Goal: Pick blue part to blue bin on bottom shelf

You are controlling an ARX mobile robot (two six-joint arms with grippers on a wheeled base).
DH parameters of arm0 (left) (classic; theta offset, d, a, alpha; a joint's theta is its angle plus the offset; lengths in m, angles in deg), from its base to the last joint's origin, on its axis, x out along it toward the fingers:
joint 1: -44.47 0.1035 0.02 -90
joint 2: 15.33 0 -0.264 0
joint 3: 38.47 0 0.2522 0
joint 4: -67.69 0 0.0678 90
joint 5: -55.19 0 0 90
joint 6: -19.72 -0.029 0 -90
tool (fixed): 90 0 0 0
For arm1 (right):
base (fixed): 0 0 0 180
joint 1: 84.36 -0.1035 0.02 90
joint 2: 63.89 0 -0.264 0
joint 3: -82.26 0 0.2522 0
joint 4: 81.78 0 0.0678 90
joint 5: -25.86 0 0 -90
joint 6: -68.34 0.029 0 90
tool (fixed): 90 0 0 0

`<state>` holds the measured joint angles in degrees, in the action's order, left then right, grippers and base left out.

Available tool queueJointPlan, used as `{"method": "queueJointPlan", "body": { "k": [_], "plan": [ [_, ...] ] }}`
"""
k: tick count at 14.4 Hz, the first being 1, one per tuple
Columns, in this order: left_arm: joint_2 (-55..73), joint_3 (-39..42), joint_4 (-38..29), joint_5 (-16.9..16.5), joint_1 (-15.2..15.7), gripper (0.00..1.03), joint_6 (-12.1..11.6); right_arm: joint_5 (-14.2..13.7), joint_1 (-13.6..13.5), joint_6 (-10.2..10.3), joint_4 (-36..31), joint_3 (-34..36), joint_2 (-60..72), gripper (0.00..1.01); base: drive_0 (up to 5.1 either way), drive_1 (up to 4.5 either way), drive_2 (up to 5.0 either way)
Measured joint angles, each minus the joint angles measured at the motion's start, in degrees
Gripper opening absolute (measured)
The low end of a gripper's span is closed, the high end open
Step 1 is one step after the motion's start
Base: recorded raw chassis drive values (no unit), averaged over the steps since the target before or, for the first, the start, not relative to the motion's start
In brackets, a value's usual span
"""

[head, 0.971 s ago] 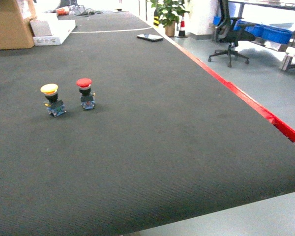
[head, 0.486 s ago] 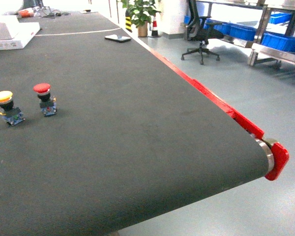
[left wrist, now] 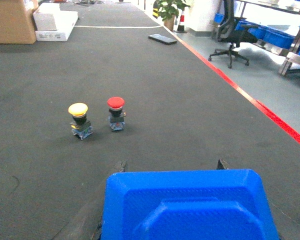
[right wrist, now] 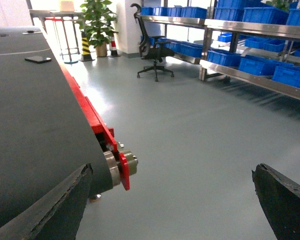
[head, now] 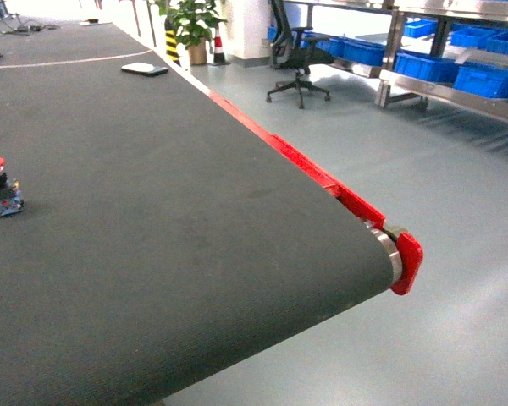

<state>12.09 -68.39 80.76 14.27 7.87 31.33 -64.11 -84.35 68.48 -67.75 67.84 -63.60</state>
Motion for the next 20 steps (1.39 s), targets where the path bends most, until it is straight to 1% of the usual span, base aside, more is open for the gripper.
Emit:
{"method": "queueJointPlan", "body": {
  "k": [20],
  "plan": [
    [0.0, 0.0, -0.02, 0.0, 0.0, 0.43, 0.0, 0.0, 0.0, 0.0, 0.0, 0.0, 0.0, 0.98, -1.7, -1.66, -1.7]
  ]
}}
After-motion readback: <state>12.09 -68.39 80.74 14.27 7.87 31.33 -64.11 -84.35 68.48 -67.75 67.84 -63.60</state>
